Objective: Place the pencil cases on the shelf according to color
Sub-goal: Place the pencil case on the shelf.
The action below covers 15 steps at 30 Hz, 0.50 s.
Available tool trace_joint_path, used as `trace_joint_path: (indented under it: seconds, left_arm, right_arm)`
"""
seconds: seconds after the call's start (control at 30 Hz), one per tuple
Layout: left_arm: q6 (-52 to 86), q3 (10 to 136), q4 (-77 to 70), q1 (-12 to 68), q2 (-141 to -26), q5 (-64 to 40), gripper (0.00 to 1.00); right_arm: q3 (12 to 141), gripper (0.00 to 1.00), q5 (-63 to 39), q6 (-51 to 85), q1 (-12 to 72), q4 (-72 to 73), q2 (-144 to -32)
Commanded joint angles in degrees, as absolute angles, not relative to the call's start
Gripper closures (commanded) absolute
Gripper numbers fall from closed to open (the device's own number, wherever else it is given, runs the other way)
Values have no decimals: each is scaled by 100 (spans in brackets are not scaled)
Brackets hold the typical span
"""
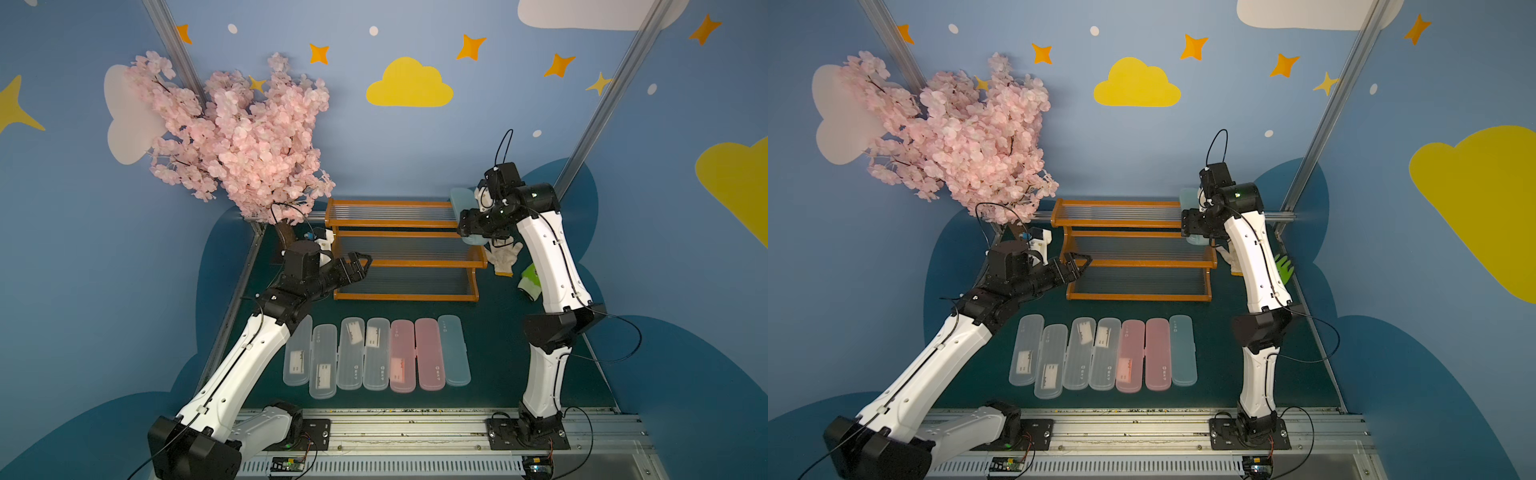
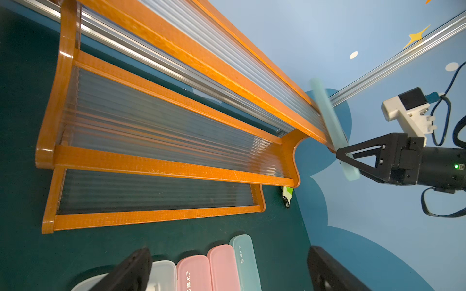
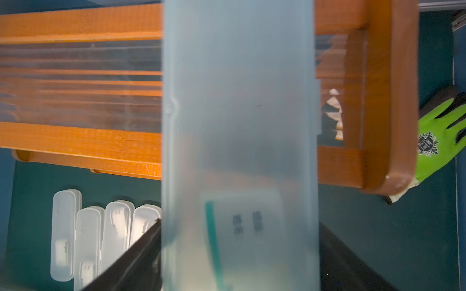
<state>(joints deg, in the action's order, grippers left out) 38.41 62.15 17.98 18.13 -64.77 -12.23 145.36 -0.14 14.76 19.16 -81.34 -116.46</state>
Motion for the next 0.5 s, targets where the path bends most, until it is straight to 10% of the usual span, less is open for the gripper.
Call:
trace_joint_path:
  seconds: [0.0, 0.47]
  left_arm:
    - [3806, 6249, 1872, 1828, -6492, -1300, 0]
    - [3628, 6127, 2082, 1828, -6344, -1089, 0]
  right_arm:
    - [14740, 15, -60, 1555, 1889, -8195, -11668]
    - [14647, 10, -28, 1622, 1912, -7458, -10838]
